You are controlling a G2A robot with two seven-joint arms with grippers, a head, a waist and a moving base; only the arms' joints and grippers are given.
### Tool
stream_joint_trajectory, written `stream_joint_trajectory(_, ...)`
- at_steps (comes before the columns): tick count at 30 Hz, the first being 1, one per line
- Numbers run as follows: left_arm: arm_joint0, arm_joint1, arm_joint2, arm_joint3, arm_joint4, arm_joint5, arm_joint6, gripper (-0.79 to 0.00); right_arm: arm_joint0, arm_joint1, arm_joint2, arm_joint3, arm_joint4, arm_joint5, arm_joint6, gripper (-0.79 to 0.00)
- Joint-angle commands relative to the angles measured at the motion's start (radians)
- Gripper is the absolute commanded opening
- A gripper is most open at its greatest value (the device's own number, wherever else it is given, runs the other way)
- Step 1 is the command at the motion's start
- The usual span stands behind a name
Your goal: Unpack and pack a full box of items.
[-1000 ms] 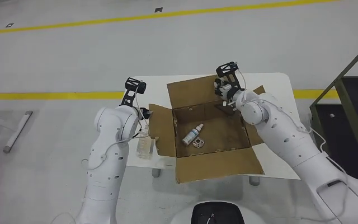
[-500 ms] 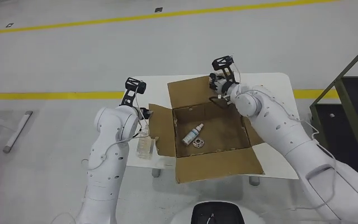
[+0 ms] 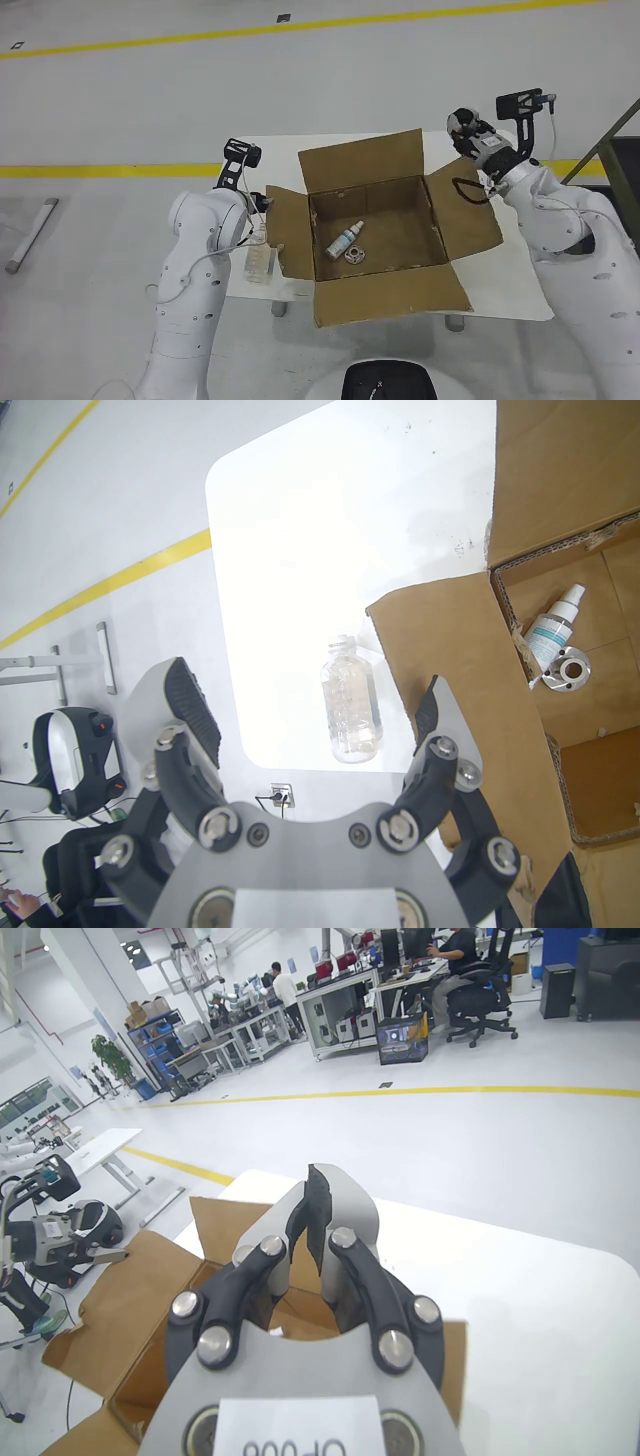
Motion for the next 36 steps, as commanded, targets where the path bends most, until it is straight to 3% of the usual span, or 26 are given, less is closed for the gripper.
stream_joint_trajectory(1, 0.0, 0.0, 0.0, 0.0, 0.0, 0.0, 0.0, 0.0, -0.087, 0.01, 0.084, -0.082, -0.004, 0.001, 0.042, 0.0)
stream_joint_trajectory(7, 0.0, 0.0, 0.0, 0.0, 0.0, 0.0, 0.0, 0.0, -0.234, 0.02, 0.198, -0.117, 0.078, 0.042, 0.094, 0.0)
stream_joint_trajectory(12, 0.0, 0.0, 0.0, 0.0, 0.0, 0.0, 0.0, 0.0, -0.261, 0.018, 0.179, -0.052, 0.201, 0.013, 0.121, -0.009)
stream_joint_trajectory(18, 0.0, 0.0, 0.0, 0.0, 0.0, 0.0, 0.0, 0.0, -0.249, 0.02, 0.144, 0.011, 0.224, 0.009, 0.135, -0.015)
stream_joint_trajectory(20, 0.0, 0.0, 0.0, 0.0, 0.0, 0.0, 0.0, 0.0, -0.245, 0.02, 0.131, 0.032, 0.227, 0.007, 0.134, -0.105)
stream_joint_trajectory(21, 0.0, 0.0, 0.0, 0.0, 0.0, 0.0, 0.0, 0.0, -0.243, 0.02, 0.124, 0.04, 0.237, 0.002, 0.136, -0.225)
stream_joint_trajectory(22, 0.008, 0.0, -0.001, 0.0, -0.003, 0.001, 0.016, 0.0, -0.241, 0.02, 0.119, 0.049, 0.239, -0.001, 0.137, -0.397)
stream_joint_trajectory(23, 0.019, 0.001, -0.004, 0.0, -0.01, -0.001, 0.033, 0.0, -0.239, 0.02, 0.115, 0.055, 0.241, -0.001, 0.136, -0.425)
stream_joint_trajectory(27, 0.042, 0.004, -0.013, -0.021, -0.04, -0.038, 0.053, 0.0, -0.238, 0.021, 0.108, 0.067, 0.261, -0.004, 0.131, -0.785)
stream_joint_trajectory(36, 0.064, 0.011, -0.011, -0.041, -0.008, -0.064, 0.043, 0.0, -0.292, 0.026, 0.109, 0.021, 0.278, 0.008, 0.118, -0.785)
